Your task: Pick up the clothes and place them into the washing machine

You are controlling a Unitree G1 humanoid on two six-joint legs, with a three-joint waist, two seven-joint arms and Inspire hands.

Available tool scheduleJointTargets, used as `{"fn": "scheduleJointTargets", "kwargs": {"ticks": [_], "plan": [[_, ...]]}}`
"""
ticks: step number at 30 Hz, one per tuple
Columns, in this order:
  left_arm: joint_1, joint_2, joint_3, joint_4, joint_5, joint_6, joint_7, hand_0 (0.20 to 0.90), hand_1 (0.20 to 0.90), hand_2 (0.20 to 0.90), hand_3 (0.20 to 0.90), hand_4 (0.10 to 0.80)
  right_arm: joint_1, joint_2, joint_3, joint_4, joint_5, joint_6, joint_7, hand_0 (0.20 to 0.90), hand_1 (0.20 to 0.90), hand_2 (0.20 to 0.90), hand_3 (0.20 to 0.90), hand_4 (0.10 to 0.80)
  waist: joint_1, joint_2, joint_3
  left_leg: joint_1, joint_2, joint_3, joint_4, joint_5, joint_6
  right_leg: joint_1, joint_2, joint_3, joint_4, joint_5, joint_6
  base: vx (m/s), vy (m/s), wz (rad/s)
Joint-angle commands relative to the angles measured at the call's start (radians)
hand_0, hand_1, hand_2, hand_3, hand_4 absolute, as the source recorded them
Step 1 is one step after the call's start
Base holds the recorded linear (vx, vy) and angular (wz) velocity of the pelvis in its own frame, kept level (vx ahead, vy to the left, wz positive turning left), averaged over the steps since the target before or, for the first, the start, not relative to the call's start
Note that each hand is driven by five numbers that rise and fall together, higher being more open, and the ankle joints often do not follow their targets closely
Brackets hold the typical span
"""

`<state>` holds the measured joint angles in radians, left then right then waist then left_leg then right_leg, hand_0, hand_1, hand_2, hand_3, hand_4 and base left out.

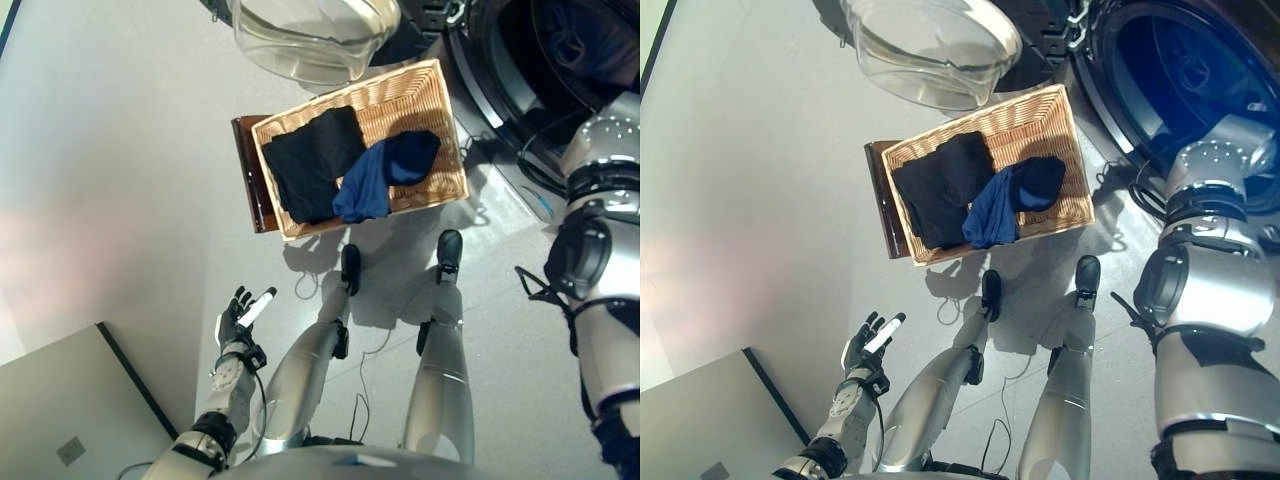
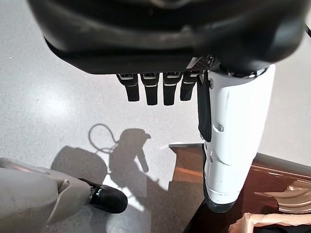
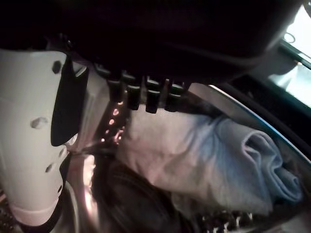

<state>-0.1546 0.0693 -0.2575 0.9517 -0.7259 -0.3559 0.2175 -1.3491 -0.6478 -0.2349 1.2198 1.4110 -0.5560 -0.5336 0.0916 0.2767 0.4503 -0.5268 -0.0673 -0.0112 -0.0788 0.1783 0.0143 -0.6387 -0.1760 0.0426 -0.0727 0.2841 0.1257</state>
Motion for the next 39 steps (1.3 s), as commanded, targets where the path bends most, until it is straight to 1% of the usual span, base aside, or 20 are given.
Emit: {"fn": "scheduleJointTargets", "kwargs": {"ticks": [1, 3, 4, 6, 8, 9, 11, 15, 17, 18, 19, 20, 25, 31, 35, 39], "plan": [[0.006, 0.066, 0.008, 0.078, -0.019, -0.038, 0.031, 0.9, 0.9, 0.9, 0.9, 0.8, -0.14, -0.135, 0.228, -0.038, -0.257, 0.036, 0.0, 0.9, 0.9, 0.9, 0.9, 0.8, 0.005, -0.015, -0.061, 0.022, 0.028, -0.028, -0.009, -0.065, -0.102, 0.003, 0.015, 0.013, 0.16, -0.176, 0.015, 0.0, 0.0, 0.0], [0.006, 0.072, 0.012, 0.072, -0.013, -0.042, 0.032, 0.9, 0.9, 0.9, 0.9, 0.8, -0.138, -0.132, 0.285, -0.038, -0.363, 0.077, -0.013, 0.9, 0.9, 0.9, 0.9, 0.8, 0.005, -0.021, -0.057, 0.024, 0.03, -0.027, -0.009, -0.069, -0.102, 0.006, 0.016, 0.013, 0.159, -0.18, 0.015, -0.017, -0.003, 0.0], [0.005, 0.072, 0.019, 0.066, -0.007, -0.048, 0.033, 0.9, 0.9, 0.9, 0.9, 0.8, -0.135, -0.126, 0.335, -0.047, -0.465, 0.114, -0.032, 0.9, 0.9, 0.9, 0.9, 0.8, 0.002, -0.025, -0.051, 0.019, 0.031, -0.025, -0.009, -0.06, -0.103, 0.002, 0.017, 0.013, 0.159, -0.17, 0.014, 0.0, 0.0, 0.0], [0.001, 0.074, 0.027, 0.05, 0.004, -0.059, 0.04, 0.9, 0.9, 0.9, 0.9, 0.8, -0.106, -0.114, 0.394, -0.076, -0.607, 0.144, -0.06, 0.9, 0.9, 0.9, 0.9, 0.8, -0.003, -0.034, -0.04, 0.022, 0.035, -0.023, -0.009, -0.062, -0.103, 0.004, 0.02, 0.013, 0.161, -0.172, 0.013, -0.039, -0.019, -0.03], [-0.006, 0.071, 0.039, 0.025, 0.019, -0.073, 0.051, 0.9, 0.9, 0.9, 0.9, 0.8, -0.052, -0.082, 0.444, -0.132, -0.774, 0.186, -0.085, 0.9, 0.9, 0.9, 0.9, 0.8, -0.013, -0.045, -0.027, 0.02, 0.039, -0.021, -0.009, -0.056, -0.102, 0.001, 0.025, 0.011, 0.163, -0.167, 0.011, -0.049, -0.026, -0.04], [-0.008, 0.07, 0.044, 0.014, 0.024, -0.08, 0.055, 0.9, 0.9, 0.9, 0.9, 0.8, -0.033, -0.065, 0.447, -0.146, -0.821, 0.194, -0.099, 0.9, 0.9, 0.9, 0.9, 0.8, -0.016, -0.05, -0.025, 0.014, 0.04, -0.02, -0.009, -0.049, -0.102, -0.005, 0.027, 0.012, 0.161, -0.159, 0.011, -0.03, -0.028, -0.04], [-0.013, 0.071, 0.056, 0.002, 0.031, -0.091, 0.067, 0.9, 0.9, 0.9, 0.9, 0.8, -0.003, -0.04, 0.498, -0.165, -0.977, 0.249, -0.118, 0.9, 0.9, 0.9, 0.9, 0.8, -0.022, -0.062, -0.016, 0.017, 0.043, -0.022, -0.009, -0.049, -0.102, -0.002, 0.029, 0.011, 0.163, -0.161, 0.01, -0.026, -0.021, -0.04], [-0.026, 0.072, 0.072, -0.012, 0.054, -0.096, 0.084, 0.9, 0.9, 0.9, 0.9, 0.8, 0.039, 0.006, 0.557, -0.175, -1.207, 0.337, -0.149, 0.9, 0.9, 0.9, 0.9, 0.8, -0.03, -0.08, -0.006, 0.015, 0.045, -0.026, -0.009, -0.042, -0.101, 0.002, 0.032, 0.006, 0.163, -0.156, 0.008, 0.0, 0.0, 0.0], [-0.026, 0.074, 0.071, -0.018, 0.062, -0.1, 0.09, 0.9, 0.9, 0.9, 0.9, 0.8, 0.043, 0.011, 0.557, -0.178, -1.23, 0.337, -0.154, 0.9, 0.9, 0.9, 0.9, 0.8, -0.03, -0.084, -0.008, 0.011, 0.045, -0.027, -0.009, -0.039, -0.101, 0.0, 0.032, 0.004, 0.161, -0.152, 0.008, 0.0, 0.0, 0.0], [-0.027, 0.074, 0.075, -0.024, 0.066, -0.101, 0.097, 0.9, 0.9, 0.9, 0.9, 0.8, 0.058, 0.044, 0.571, -0.18, -1.278, 0.361, -0.148, 0.9, 0.9, 0.9, 0.9, 0.8, -0.031, -0.092, -0.004, 0.012, 0.046, -0.031, -0.009, -0.036, -0.1, 0.004, 0.033, 0.0, 0.162, -0.152, 0.007, 0.0, 0.0, 0.0], [-0.026, 0.072, 0.077, -0.028, 0.071, -0.099, 0.1, 0.9, 0.9, 0.9, 0.9, 0.8, 0.07, 0.059, 0.577, -0.185, -1.311, 0.375, -0.143, 0.9, 0.9, 0.9, 0.9, 0.8, -0.032, -0.097, -0.002, 0.012, 0.046, -0.034, -0.009, -0.034, -0.1, 0.006, 0.034, -0.002, 0.163, -0.152, 0.006, 0.0, 0.0, 0.0], [-0.028, 0.072, 0.079, -0.027, 0.076, -0.097, 0.104, 0.9, 0.9, 0.9, 0.9, 0.8, 0.077, 0.071, 0.572, -0.187, -1.325, 0.377, -0.147, 0.9, 0.9, 0.9, 0.9, 0.8, -0.033, -0.101, 0.0, 0.013, 0.047, -0.036, -0.009, -0.034, -0.1, 0.008, 0.035, -0.004, 0.164, -0.152, 0.006, 0.0, 0.0, 0.0], [-0.041, 0.075, 0.085, -0.023, 0.093, -0.094, 0.118, 0.9, 0.9, 0.9, 0.9, 0.8, 0.093, 0.164, 0.617, -0.18, -1.449, 0.417, -0.139, 0.9, 0.9, 0.9, 0.9, 0.8, -0.033, -0.121, 0.007, 0.018, 0.052, -0.043, -0.009, -0.031, -0.1, 0.018, 0.039, -0.012, 0.165, -0.153, 0.004, 0.0, -0.001, 0.01], [-0.062, 0.077, 0.094, -0.008, 0.117, -0.088, 0.135, 0.9, 0.9, 0.9, 0.9, 0.8, 0.094, 0.26, 0.688, -0.177, -1.604, 0.461, -0.124, 0.9, 0.9, 0.9, 0.9, 0.8, -0.035, -0.146, 0.009, 0.032, 0.057, -0.048, -0.009, -0.029, -0.101, 0.037, 0.041, -0.019, 0.168, -0.155, 0.002, 0.004, -0.005, 0.06], [-0.078, 0.078, 0.094, 0.018, 0.131, -0.089, 0.14, 0.9, 0.9, 0.9, 0.9, 0.8, 0.088, 0.307, 0.791, -0.143, -1.744, 0.483, -0.079, 0.9, 0.9, 0.9, 0.9, 0.8, -0.029, -0.162, 0.004, 0.044, 0.058, -0.056, -0.009, -0.028, -0.103, 0.056, 0.038, -0.028, 0.164, -0.155, 0.003, 0.003, 0.0, 0.03], [-0.082, 0.086, 0.1, 0.038, 0.145, -0.088, 0.129, 0.9, 0.9, 0.9, 0.9, 0.8, 0.077, 0.326, 0.908, -0.13, -1.907, 0.505, -0.024, 0.9, 0.9, 0.9, 0.9, 0.8, -0.023, -0.179, 0.002, 0.053, 0.061, -0.063, -0.009, -0.029, -0.104, 0.067, 0.039, -0.035, 0.163, -0.157, 0.002, 0.0, -0.005, -0.04]]}}
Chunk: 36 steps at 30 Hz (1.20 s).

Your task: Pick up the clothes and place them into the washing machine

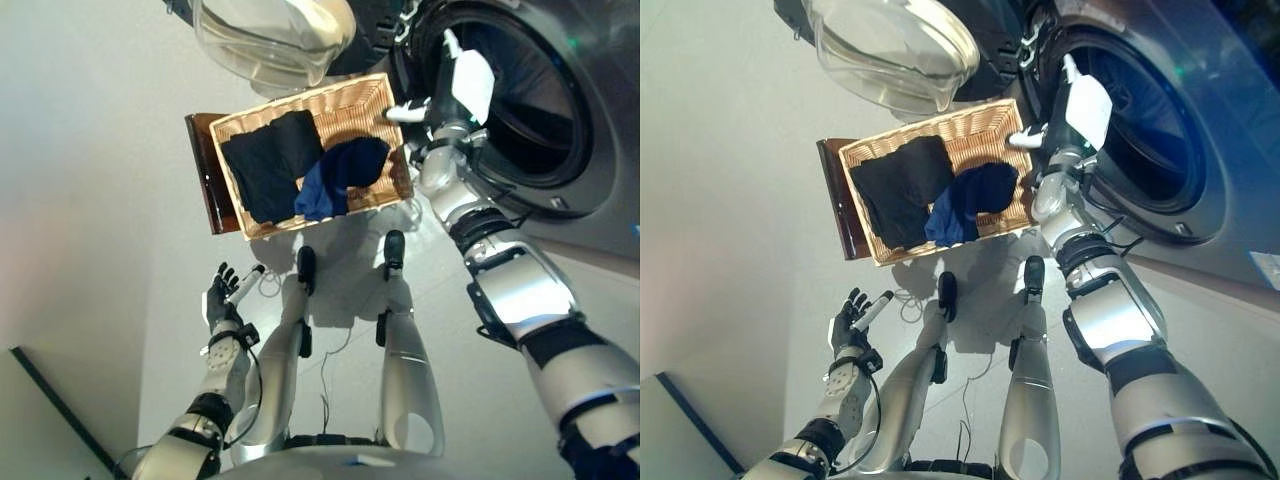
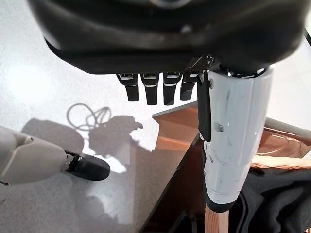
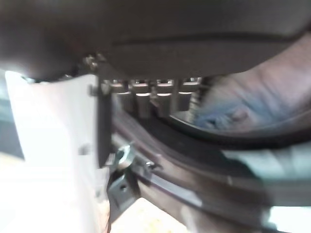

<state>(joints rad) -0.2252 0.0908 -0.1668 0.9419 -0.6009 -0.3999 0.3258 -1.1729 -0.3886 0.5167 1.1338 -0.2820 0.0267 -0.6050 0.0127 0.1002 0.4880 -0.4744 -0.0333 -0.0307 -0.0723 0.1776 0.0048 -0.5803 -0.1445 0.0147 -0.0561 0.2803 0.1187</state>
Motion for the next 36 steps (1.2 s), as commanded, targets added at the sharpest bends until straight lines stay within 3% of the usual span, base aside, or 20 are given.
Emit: {"fn": "scheduleJointTargets", "kwargs": {"ticks": [1, 5, 14, 28, 36], "plan": [[-0.014, 0.067, 0.012, 0.054, 0.02, -0.044, 0.019, 0.9, 0.9, 0.9, 0.9, 0.8, -0.103, 0.071, 0.175, -0.045, -0.239, -0.075, 0.057, 0.9, 0.9, 0.9, 0.9, 0.8, 0.058, -0.006, -0.036, 0.002, 0.027, -0.044, -0.015, -0.028, -0.094, 0.01, 0.008, -0.009, 0.147, -0.154, 0.009, 0.0, 0.0, 0.0], [-0.02, 0.071, 0.011, 0.066, 0.017, -0.041, 0.013, 0.9, 0.9, 0.9, 0.9, 0.8, -0.112, 0.11, 0.265, -0.019, -0.36, -0.061, 0.101, 0.9, 0.9, 0.9, 0.9, 0.8, 0.07, -0.018, -0.033, 0.003, 0.03, -0.053, -0.015, -0.025, -0.094, 0.011, 0.007, -0.016, 0.153, -0.159, 0.008, -0.004, 0.0, -0.02], [-0.031, 0.068, 0.01, 0.06, 0.012, -0.039, 0.005, 0.9, 0.9, 0.9, 0.9, 0.8, -0.088, 0.123, 0.35, 0.0, -0.467, -0.055, 0.164, 0.9, 0.9, 0.9, 0.9, 0.8, 0.078, -0.026, -0.015, -0.003, 0.031, -0.068, -0.015, -0.019, -0.096, 0.016, 0.007, -0.028, 0.155, -0.163, 0.008, -0.003, -0.004, 0.07], [-0.04, 0.061, 0.009, 0.042, 0.009, -0.037, 0.015, 0.9, 0.9, 0.9, 0.9, 0.8, -0.053, 0.226, 0.339, 0.006, -0.481, -0.053, 0.174, 0.9, 0.9, 0.9, 0.9, 0.8, 0.083, -0.037, -0.013, 0.005, 0.036, -0.067, -0.015, -0.022, -0.092, 0.019, 0.009, -0.025, 0.156, -0.17, 0.005, 0.001, 0.003, 0.04], [-0.026, 0.065, 0.009, 0.005, 0.002, -0.044, 0.01, 0.9, 0.9, 0.9, 0.9, 0.8, -0.067, 0.201, 0.354, 0.044, -0.507, -0.044, 0.189, 0.9, 0.9, 0.9, 0.9, 0.8, 0.088, -0.031, -0.007, 0.002, 0.033, -0.071, -0.015, -0.021, -0.093, 0.021, 0.008, -0.03, 0.156, -0.168, 0.005, -0.007, 0.003, 0.0]]}}
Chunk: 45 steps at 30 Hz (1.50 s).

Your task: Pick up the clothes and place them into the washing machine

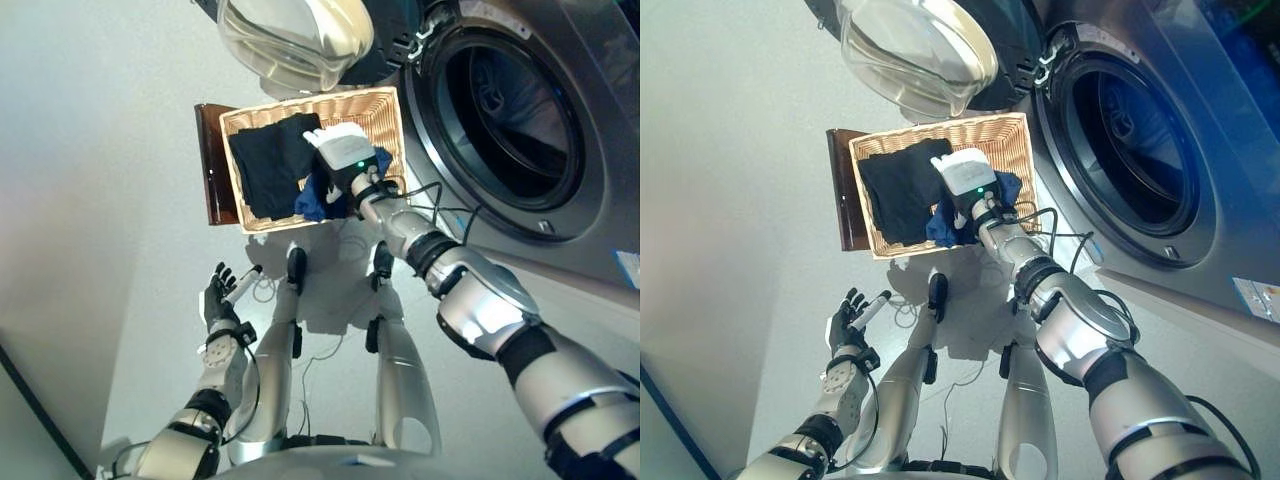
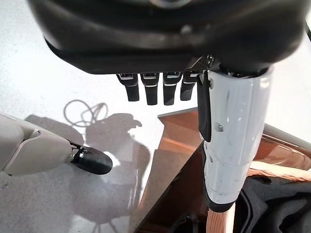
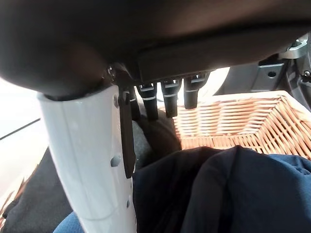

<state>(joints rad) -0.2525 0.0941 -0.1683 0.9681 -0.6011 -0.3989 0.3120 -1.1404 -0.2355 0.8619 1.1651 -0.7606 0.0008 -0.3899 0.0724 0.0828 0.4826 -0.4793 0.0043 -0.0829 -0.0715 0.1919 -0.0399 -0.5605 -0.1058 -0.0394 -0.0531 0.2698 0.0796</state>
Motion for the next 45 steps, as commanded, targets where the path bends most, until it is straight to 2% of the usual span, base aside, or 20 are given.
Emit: {"fn": "scheduleJointTargets", "kwargs": {"ticks": [1, 10, 25, 35, 45], "plan": [[0.004, 0.064, 0.011, -0.024, 0.001, -0.047, 0.02, 0.9, 0.9, 0.9, 0.9, 0.8, -0.103, 0.023, 0.014, 0.035, -0.036, -0.013, -0.022, 0.9, 0.9, 0.9, 0.9, 0.8, 0.032, -0.014, -0.001, 0.005, -0.006, -0.02, -0.016, -0.034, -0.048, 0.001, -0.031, 0.022, 0.152, -0.156, 0.045, 0.0, 0.0, 0.0], [0.012, 0.067, 0.012, -0.044, -0.009, -0.044, 0.001, 0.9, 0.9, 0.9, 0.9, 0.8, -0.091, -0.049, 0.001, 0.078, -0.028, -0.007, 0.002, 0.9, 0.9, 0.9, 0.9, 0.8, 0.031, -0.016, 0.003, 0.001, -0.005, -0.024, -0.016, -0.031, -0.049, -0.002, -0.03, 0.022, 0.15, -0.153, 0.044, -0.002, -0.002, 0.02], [0.039, 0.072, 0.006, -0.153, -0.039, -0.047, -0.026, 0.9, 0.9, 0.9, 0.9, 0.8, -0.07, -0.16, -0.059, 0.142, 0.026, 0.009, 0.008, 0.9, 0.9, 0.9, 0.9, 0.8, 0.031, 0.001, 0.032, -0.019, -0.008, -0.027, -0.016, -0.022, -0.048, -0.023, -0.03, 0.021, 0.156, -0.149, 0.046, 0.0, 0.0, 0.0], [0.06, 0.086, -0.003, -0.25, -0.05, -0.051, -0.027, 0.9, 0.9, 0.9, 0.9, 0.8, -0.106, -0.173, -0.071, 0.141, 0.055, 0.017, -0.003, 0.9, 0.9, 0.9, 0.9, 0.8, 0.042, 0.013, 0.037, -0.071, -0.011, -0.034, -0.016, -0.01, -0.048, -0.072, -0.028, 0.015, 0.162, -0.145, 0.047, 0.0, 0.0, 0.0], [0.059, 0.096, -0.003, -0.274, -0.046, -0.051, -0.014, 0.9, 0.9, 0.9, 0.9, 0.8, -0.16, -0.145, -0.081, 0.134, 0.095, 0.017, -0.016, 0.9, 0.9, 0.9, 0.9, 0.8, 0.064, 0.02, 0.037, -0.112, -0.017, -0.048, -0.016, 0.001, -0.047, -0.109, -0.035, 0.007, 0.168, -0.141, 0.05, -0.003, 0.004, 0.04]]}}
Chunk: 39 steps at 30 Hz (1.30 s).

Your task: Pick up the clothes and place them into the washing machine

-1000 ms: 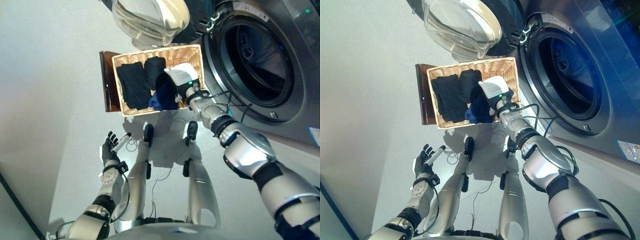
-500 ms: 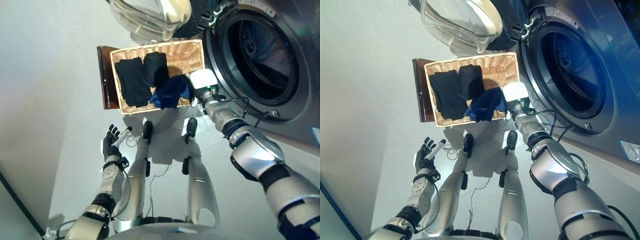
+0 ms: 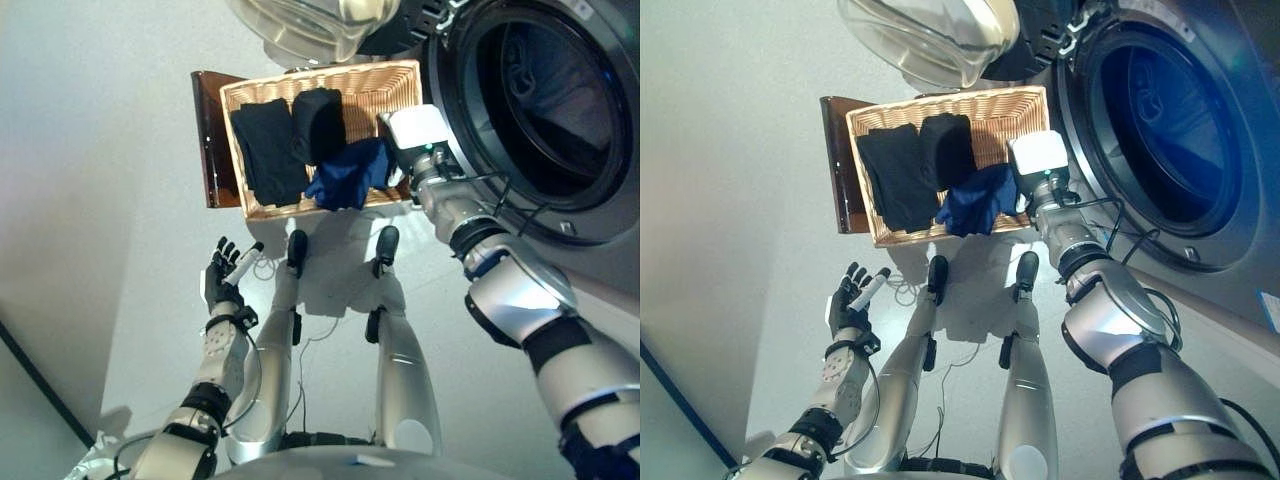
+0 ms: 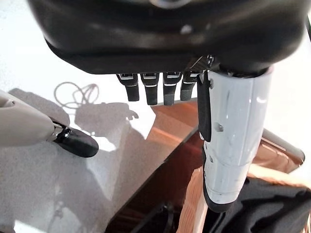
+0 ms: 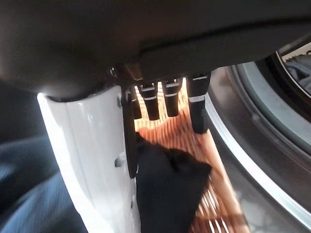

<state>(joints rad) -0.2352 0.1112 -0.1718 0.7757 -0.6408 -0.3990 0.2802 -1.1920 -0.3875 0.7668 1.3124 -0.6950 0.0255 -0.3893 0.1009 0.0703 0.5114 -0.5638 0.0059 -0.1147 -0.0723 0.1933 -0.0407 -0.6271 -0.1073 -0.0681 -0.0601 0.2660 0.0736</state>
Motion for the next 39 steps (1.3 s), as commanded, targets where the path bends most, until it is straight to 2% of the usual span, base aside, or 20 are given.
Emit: {"fn": "scheduleJointTargets", "kwargs": {"ticks": [1, 15, 16, 17, 18, 19, 20, 21, 39], "plan": [[0.041, 0.079, 0.0, -0.082, -0.006, -0.051, 0.017, 0.9, 0.9, 0.9, 0.9, 0.8, -0.108, 0.007, 0.014, -0.014, 0.029, -0.008, -0.017, 0.9, 0.9, 0.9, 0.9, 0.8, 0.036, 0.032, 0.009, -0.028, -0.019, -0.016, -0.015, 0.0, -0.046, -0.042, -0.033, 0.035, 0.175, -0.138, 0.056, -0.003, 0.005, 0.08], [0.039, 0.085, -0.01, -0.105, -0.009, -0.052, 0.034, 0.9, 0.9, 0.9, 0.9, 0.8, -0.164, 0.039, 0.008, 0.004, 0.085, -0.01, -0.031, 0.9, 0.9, 0.9, 0.9, 0.8, 0.067, 0.044, 0.009, -0.071, -0.03, -0.04, -0.015, 0.007, -0.045, -0.071, -0.047, 0.023, 0.172, -0.136, 0.06, 0.004, 0.007, 0.05], [0.037, 0.084, -0.011, -0.103, -0.009, -0.051, 0.035, 0.9, 0.9, 0.9, 0.9, 0.8, -0.166, 0.039, 0.01, 0.003, 0.085, -0.01, -0.03, 0.749, 0.749, 0.749, 0.749, 0.692, 0.067, 0.044, 0.009, -0.075, -0.03, -0.041, -0.015, 0.008, -0.045, -0.074, -0.047, 0.022, 0.172, -0.136, 0.06, 0.013, 0.005, 0.06], [0.037, 0.084, -0.011, -0.103, -0.009, -0.051, 0.035, 0.9, 0.9, 0.9, 0.9, 0.8, -0.166, 0.039, 0.01, 0.003, 0.085, -0.01, -0.03, 0.749, 0.749, 0.749, 0.749, 0.692, 0.067, 0.044, 0.009, -0.076, -0.03, -0.041, -0.015, 0.008, -0.045, -0.075, -0.048, 0.022, 0.173, -0.136, 0.06, 0.008, 0.002, 0.05], [0.037, 0.085, -0.011, -0.105, -0.007, -0.052, 0.037, 0.9, 0.9, 0.9, 0.9, 0.8, -0.166, 0.039, 0.009, 0.001, 0.085, -0.01, -0.031, 0.477, 0.477, 0.477, 0.477, 0.498, 0.066, 0.044, 0.009, -0.078, -0.031, -0.042, -0.015, 0.009, -0.045, -0.076, -0.047, 0.022, 0.173, -0.138, 0.059, 0.009, 0.008, 0.03], [0.038, 0.086, -0.012, -0.11, -0.007, -0.053, 0.037, 0.9, 0.9, 0.9, 0.9, 0.8, -0.165, 0.04, 0.008, -0.003, 0.086, -0.011, -0.033, 0.417, 0.417, 0.417, 0.417, 0.455, 0.066, 0.044, 0.009, -0.082, -0.031, -0.042, -0.015, 0.01, -0.045, -0.078, -0.047, 0.023, 0.173, -0.138, 0.059, 0.0, 0.0, 0.0], [0.039, 0.087, -0.014, -0.12, -0.007, -0.055, 0.04, 0.9, 0.9, 0.9, 0.9, 0.8, -0.163, 0.039, 0.006, -0.005, 0.088, -0.012, -0.036, 0.271, 0.271, 0.271, 0.271, 0.351, 0.067, 0.045, 0.009, -0.085, -0.031, -0.045, -0.015, 0.01, -0.045, -0.081, -0.049, 0.021, 0.172, -0.138, 0.06, 0.0, 0.0, 0.0], [0.04, 0.087, -0.016, -0.123, -0.005, -0.053, 0.039, 0.9, 0.9, 0.9, 0.9, 0.8, -0.161, 0.038, 0.007, -0.007, 0.089, -0.013, -0.038, 0.2, 0.2, 0.2, 0.2, 0.3, 0.067, 0.046, 0.009, -0.088, -0.032, -0.047, -0.015, 0.011, -0.045, -0.083, -0.049, 0.021, 0.172, -0.138, 0.06, 0.0, 0.0, 0.0], [0.04, 0.082, -0.018, -0.115, -0.004, -0.05, 0.049, 0.9, 0.9, 0.9, 0.9, 0.8, -0.18, 0.015, 0.003, 0.011, 0.045, 0.018, -0.062, 0.2, 0.2, 0.2, 0.2, 0.3, 0.062, 0.046, 0.009, -0.096, -0.032, -0.036, -0.015, 0.011, -0.043, -0.097, -0.044, 0.029, 0.172, -0.137, 0.057, 0.001, 0.001, 0.0]]}}
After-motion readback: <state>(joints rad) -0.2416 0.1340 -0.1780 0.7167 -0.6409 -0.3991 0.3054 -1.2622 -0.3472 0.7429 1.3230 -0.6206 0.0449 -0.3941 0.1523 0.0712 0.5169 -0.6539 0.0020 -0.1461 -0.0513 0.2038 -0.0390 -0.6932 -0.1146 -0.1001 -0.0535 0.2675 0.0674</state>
